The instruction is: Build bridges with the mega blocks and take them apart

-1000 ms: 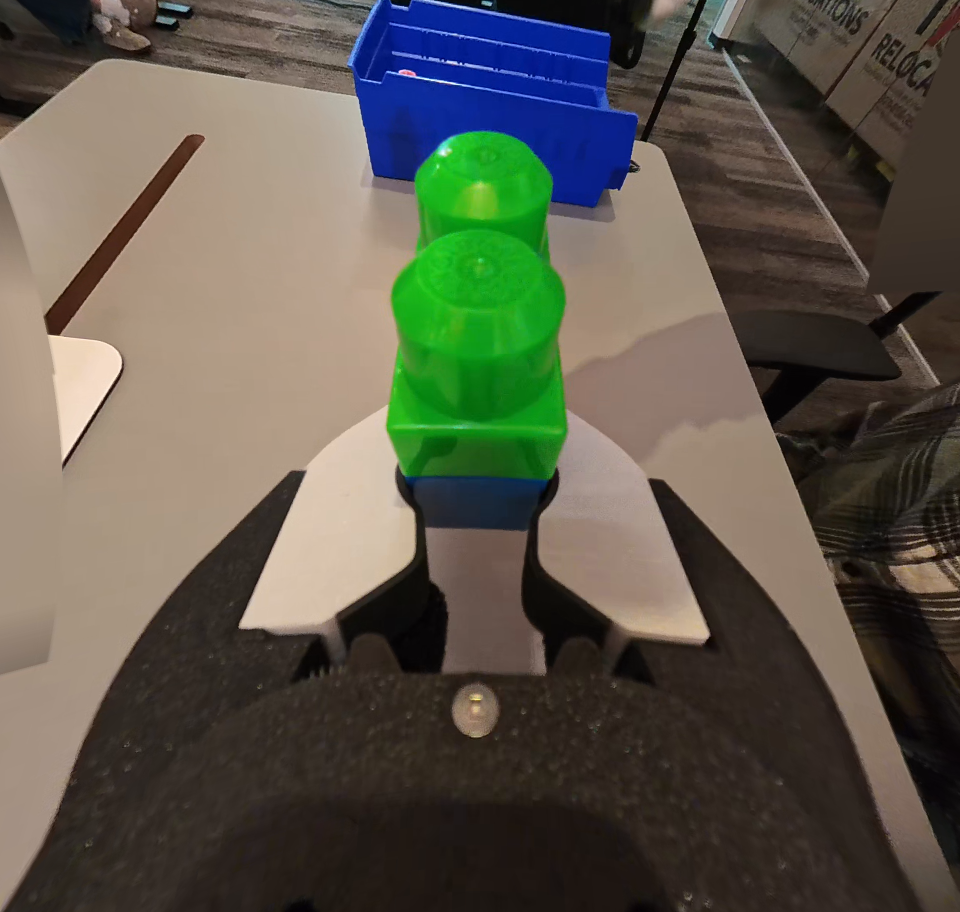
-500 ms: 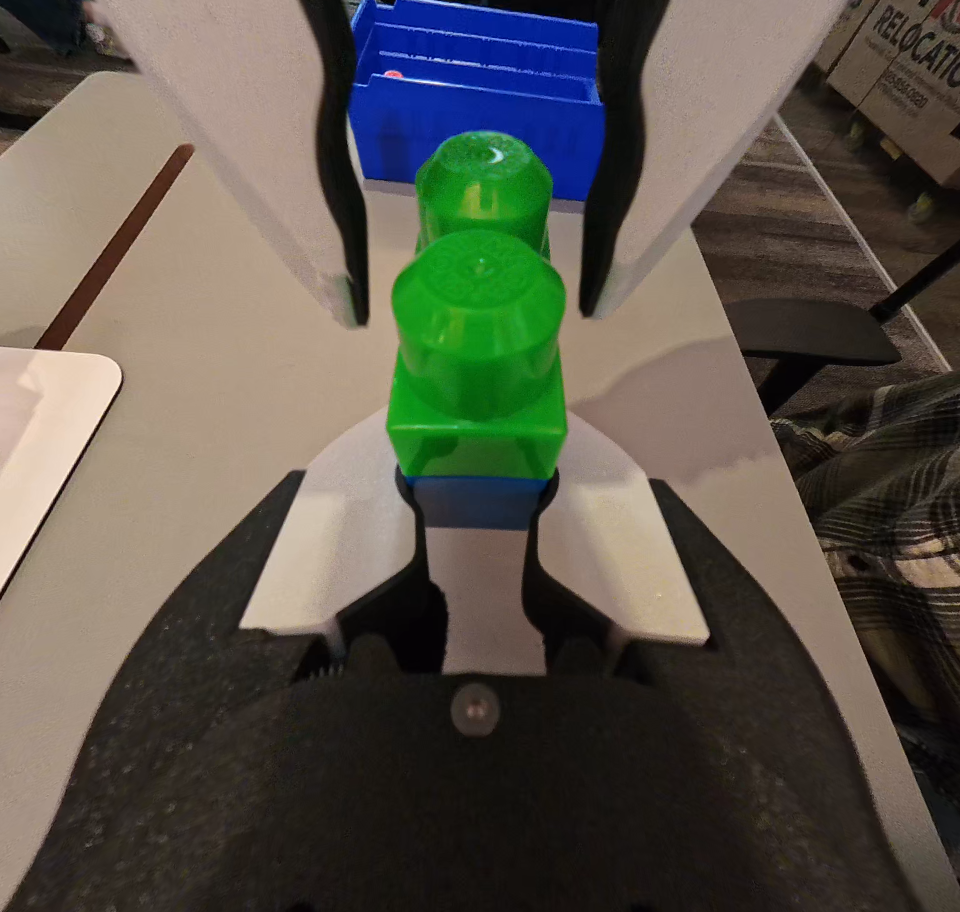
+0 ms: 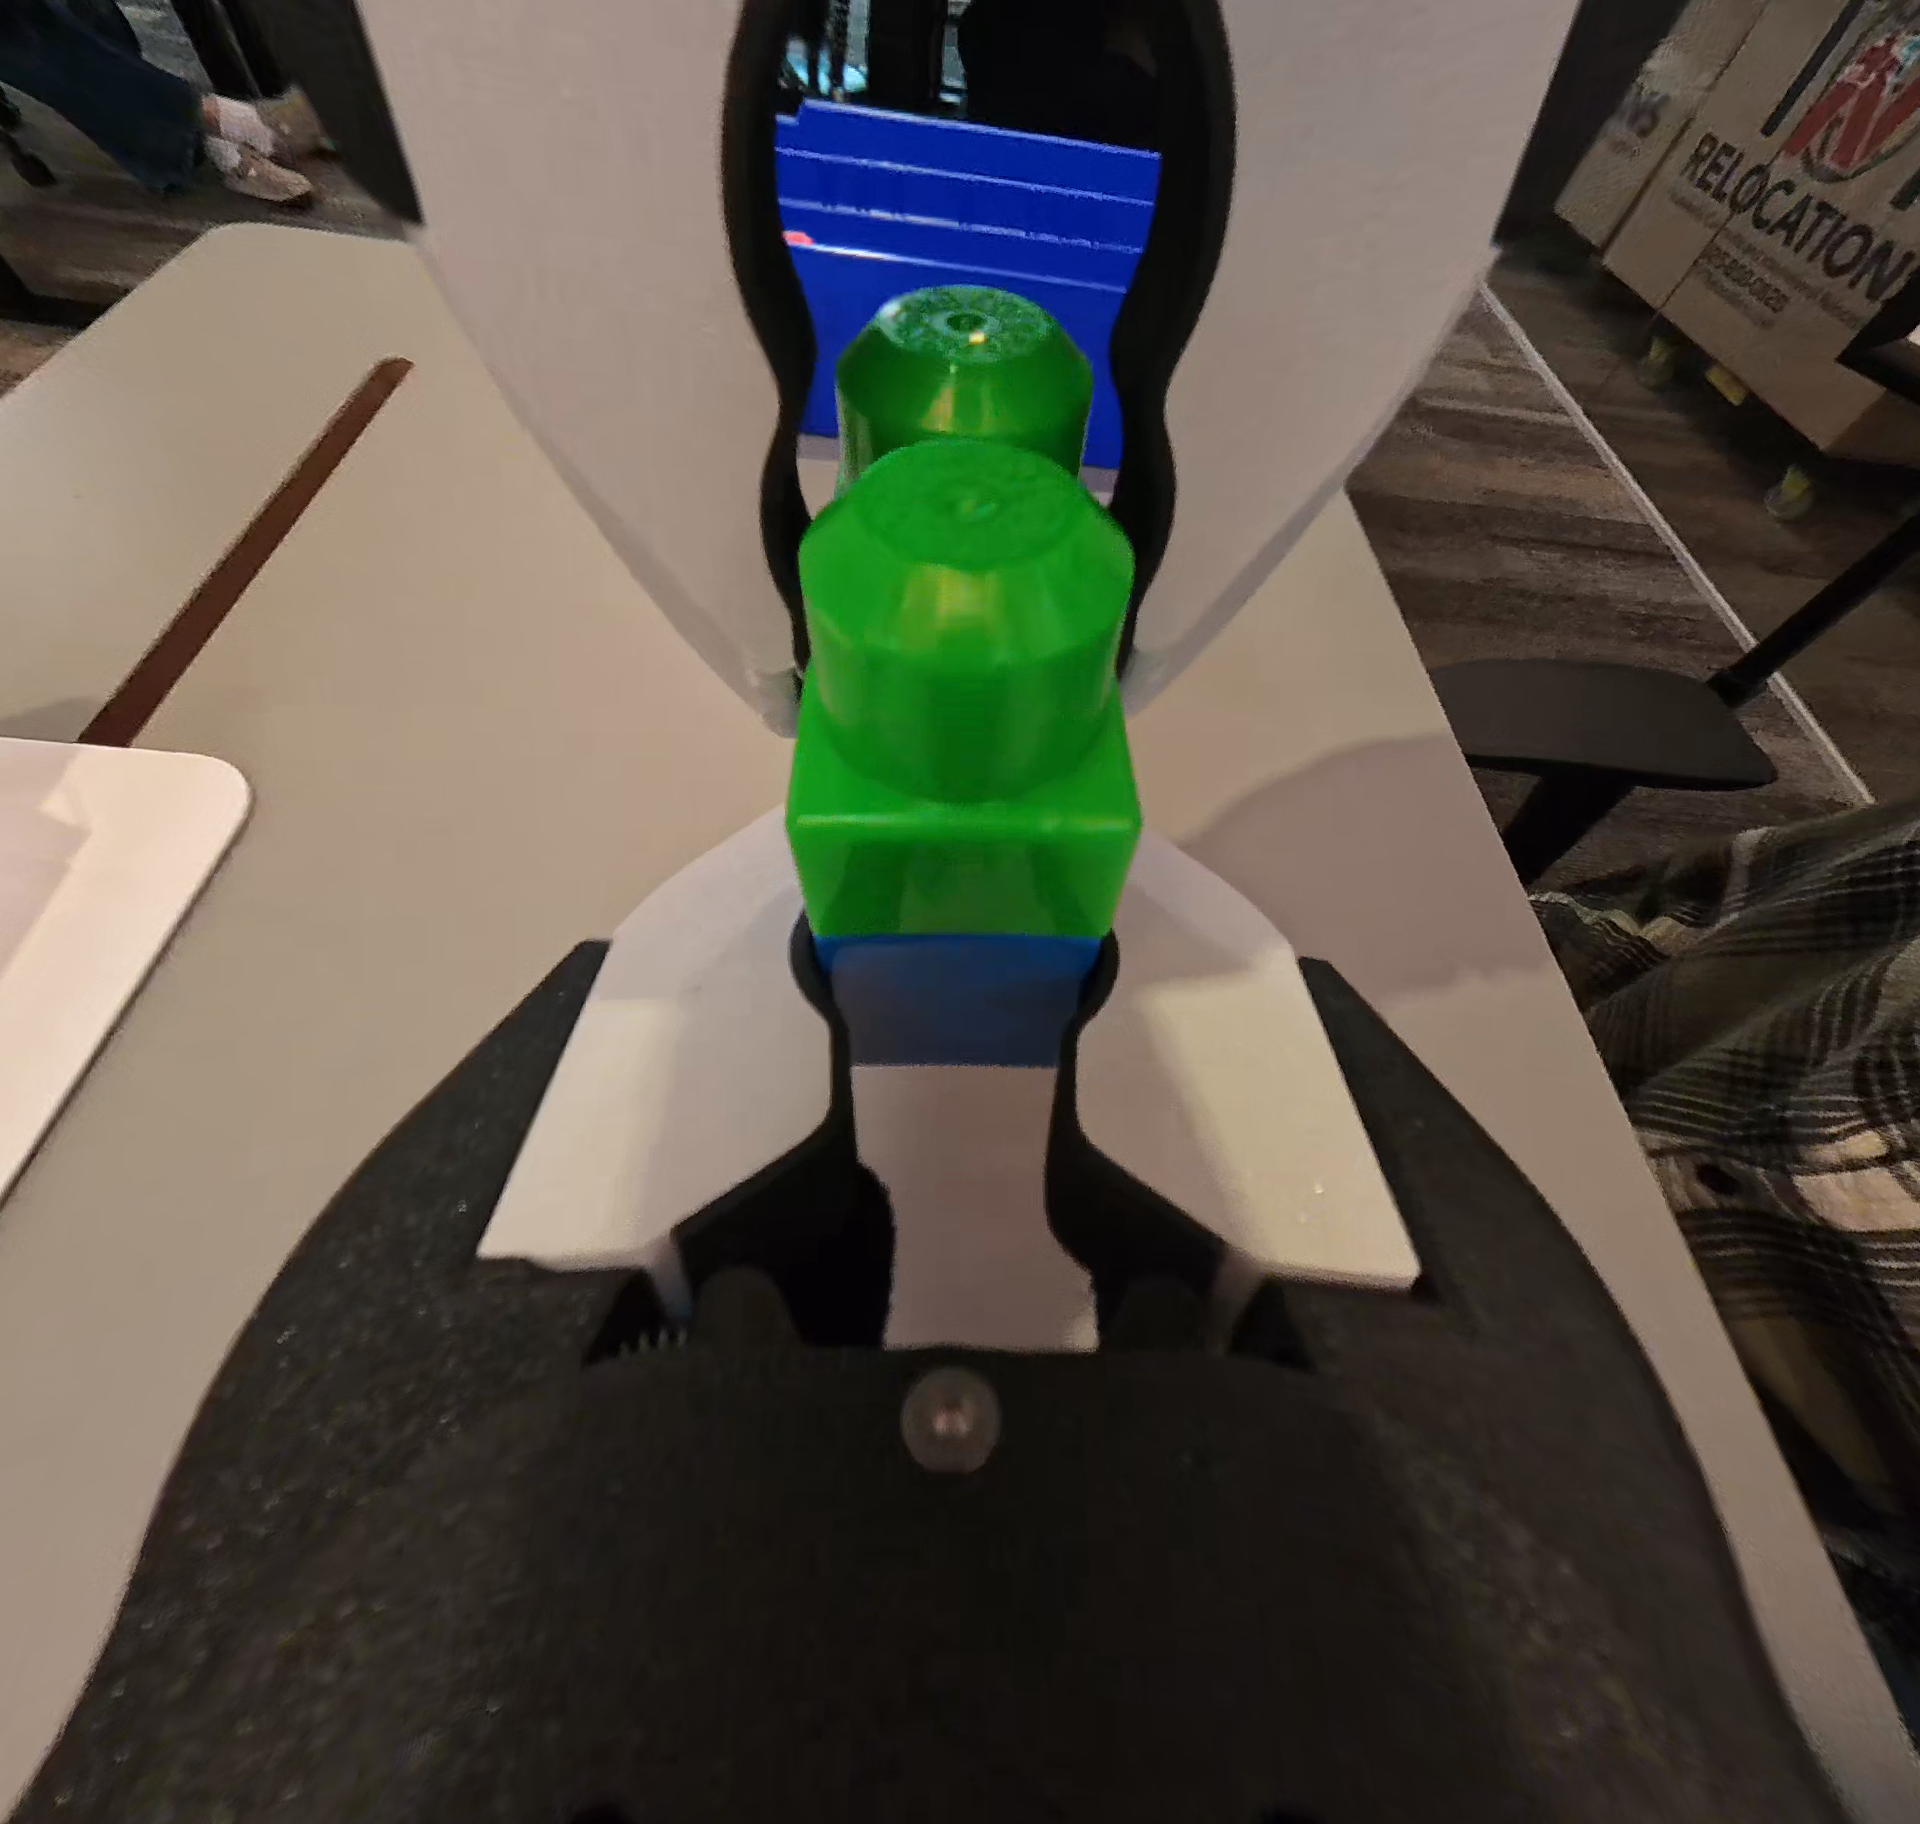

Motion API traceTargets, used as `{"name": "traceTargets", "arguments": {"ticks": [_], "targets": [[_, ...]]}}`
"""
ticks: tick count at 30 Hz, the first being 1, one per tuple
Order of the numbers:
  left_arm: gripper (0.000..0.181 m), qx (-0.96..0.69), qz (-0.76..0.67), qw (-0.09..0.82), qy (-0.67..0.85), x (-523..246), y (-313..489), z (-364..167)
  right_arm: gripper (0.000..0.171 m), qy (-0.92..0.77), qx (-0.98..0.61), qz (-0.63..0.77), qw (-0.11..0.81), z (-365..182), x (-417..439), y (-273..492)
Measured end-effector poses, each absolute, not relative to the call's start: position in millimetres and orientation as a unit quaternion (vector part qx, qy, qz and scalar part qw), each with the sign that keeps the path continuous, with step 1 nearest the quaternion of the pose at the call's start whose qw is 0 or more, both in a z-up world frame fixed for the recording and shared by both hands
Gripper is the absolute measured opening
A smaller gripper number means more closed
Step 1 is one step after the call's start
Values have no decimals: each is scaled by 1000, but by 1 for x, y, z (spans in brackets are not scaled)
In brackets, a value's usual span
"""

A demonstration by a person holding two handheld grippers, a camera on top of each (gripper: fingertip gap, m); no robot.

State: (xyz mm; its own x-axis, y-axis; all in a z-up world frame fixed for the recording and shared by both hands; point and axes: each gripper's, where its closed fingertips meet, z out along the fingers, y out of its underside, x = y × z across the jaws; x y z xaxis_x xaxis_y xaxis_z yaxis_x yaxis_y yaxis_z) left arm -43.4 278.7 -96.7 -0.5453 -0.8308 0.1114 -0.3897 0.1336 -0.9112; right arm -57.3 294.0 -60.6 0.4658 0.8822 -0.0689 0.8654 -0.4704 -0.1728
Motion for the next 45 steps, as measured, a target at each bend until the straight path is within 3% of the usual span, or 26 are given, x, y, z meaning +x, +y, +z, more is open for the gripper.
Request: {"name": "traceTargets", "arguments": {"ticks": [4,14,19,23,31,45], "targets": [[45,-415,-514,260,704,-39,286,-86,35,-487,-864,87,87,-55,-54,298],[114,-444,-455,390,666,-18,315,-80,35,-405,-896,123,137,-40,-39,310],[126,-461,-440,445,630,-14,332,-70,35,-323,-915,161,179,-27,-36,325],[124,-484,-432,467,601,-13,344,-68,35,-245,-928,198,199,-19,-39,335],[94,-489,-398,491,601,-16,345,-66,35,-185,-943,204,186,-23,-43,341],[89,-503,-352,497,614,-20,343,-73,35,-157,-949,217,166,-26,-48,334]]}}
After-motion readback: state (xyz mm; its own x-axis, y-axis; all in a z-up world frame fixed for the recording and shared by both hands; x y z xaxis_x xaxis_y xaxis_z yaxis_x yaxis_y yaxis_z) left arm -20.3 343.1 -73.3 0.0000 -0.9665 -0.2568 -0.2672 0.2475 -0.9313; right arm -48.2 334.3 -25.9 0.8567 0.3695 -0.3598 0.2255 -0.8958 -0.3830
